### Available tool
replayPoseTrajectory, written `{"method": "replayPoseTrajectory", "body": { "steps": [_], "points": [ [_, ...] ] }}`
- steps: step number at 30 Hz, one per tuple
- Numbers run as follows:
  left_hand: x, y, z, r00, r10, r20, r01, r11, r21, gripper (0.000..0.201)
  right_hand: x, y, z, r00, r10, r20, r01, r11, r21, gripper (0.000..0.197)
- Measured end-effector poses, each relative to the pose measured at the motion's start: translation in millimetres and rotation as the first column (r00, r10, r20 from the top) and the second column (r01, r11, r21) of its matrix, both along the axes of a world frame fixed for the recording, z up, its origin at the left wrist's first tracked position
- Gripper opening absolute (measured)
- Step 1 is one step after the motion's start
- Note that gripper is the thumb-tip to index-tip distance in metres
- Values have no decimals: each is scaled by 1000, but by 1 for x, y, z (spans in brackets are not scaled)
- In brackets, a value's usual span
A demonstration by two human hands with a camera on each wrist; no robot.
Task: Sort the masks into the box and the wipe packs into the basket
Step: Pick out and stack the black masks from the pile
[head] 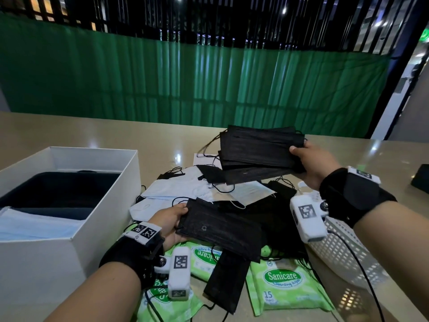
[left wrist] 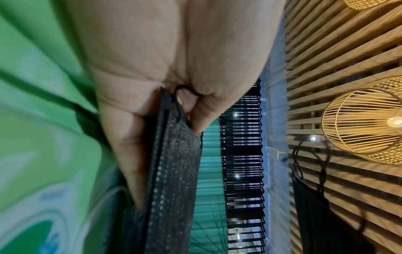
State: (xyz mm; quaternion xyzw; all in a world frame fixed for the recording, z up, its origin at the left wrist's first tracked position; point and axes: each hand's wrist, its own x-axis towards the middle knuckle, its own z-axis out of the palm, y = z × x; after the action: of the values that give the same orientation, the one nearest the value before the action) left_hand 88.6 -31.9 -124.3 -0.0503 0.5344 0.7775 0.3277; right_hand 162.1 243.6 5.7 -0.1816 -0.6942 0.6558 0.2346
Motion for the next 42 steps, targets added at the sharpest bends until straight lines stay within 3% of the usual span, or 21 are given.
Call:
{"method": "replayPoseTrajectory", "body": {
  "steps": [3, 6, 10, 13, 16, 20, 23, 25, 27, 29, 30, 32, 34, 37, 38, 40, 42],
  "points": [
    [-1, 0, -1, 1000, 5, -2, -5, 1000, 4, 26, 7, -14, -22, 987, 118, 108, -107, 989, -100, 22],
    [-1, -1, -1, 1000, -8, -5, 8, 1000, -13, 34, 15, -29, -52, 927, 244, 286, -214, 968, -132, 27],
    [-2, -1, 0, 1000, -20, -4, 21, 999, 38, 50, 20, -35, -83, 815, 232, 531, -275, 961, 1, 17],
    [-4, -1, 0, 1000, 1, 1, -1, 998, 57, 66, 22, -41, -91, 816, 237, 528, -249, 967, -49, 10],
    [-7, 0, 0, 999, 27, -19, -28, 998, -48, 75, 23, -54, -91, 839, 275, 470, -224, 961, -162, 15],
    [-16, -3, 0, 995, 42, -93, -64, 966, -251, 90, 22, -69, -88, 833, 325, 447, -272, 945, -180, 16],
    [-33, -7, -18, 992, -63, -109, 28, 955, -294, 119, 25, -71, -85, 806, 327, 493, -321, 942, -99, 16],
    [-34, -9, -26, 976, -126, -178, 70, 954, -292, 104, 26, -67, -81, 784, 204, 587, -356, 922, 154, 15],
    [-14, -9, -10, 964, -143, -225, 81, 961, -263, 63, 26, -58, -77, 785, 34, 619, -367, 830, 420, 25],
    [-10, -4, -9, 938, -149, -314, 82, 972, -219, 26, 26, -49, -70, 838, -52, 543, -305, 781, 545, 29],
    [-9, -3, -4, 917, -160, -365, 85, 974, -211, 20, 26, -45, -67, 866, -64, 495, -266, 781, 566, 30],
    [-5, 0, 7, 876, -180, -448, 109, 978, -180, 25, 26, -40, -58, 912, -34, 409, -235, 774, 588, 36],
    [1, 2, 25, 820, -226, -526, 159, 972, -171, 30, 27, -40, -48, 922, 59, 383, -303, 726, 618, 50],
    [6, 10, 58, 685, -313, -658, 207, 949, -236, 25, 27, -50, -31, 839, 228, 493, -519, 606, 603, 71],
    [6, 12, 70, 634, -348, -691, 223, 937, -268, 24, 27, -54, -28, 808, 286, 515, -572, 591, 569, 67],
    [7, 15, 91, 553, -397, -732, 204, 917, -343, 26, 25, -58, -24, 773, 373, 513, -622, 607, 494, 40],
    [8, 16, 106, 516, -369, -773, 164, 928, -333, 27, 25, -62, -24, 784, 424, 455, -611, 655, 443, 17]
  ]
}}
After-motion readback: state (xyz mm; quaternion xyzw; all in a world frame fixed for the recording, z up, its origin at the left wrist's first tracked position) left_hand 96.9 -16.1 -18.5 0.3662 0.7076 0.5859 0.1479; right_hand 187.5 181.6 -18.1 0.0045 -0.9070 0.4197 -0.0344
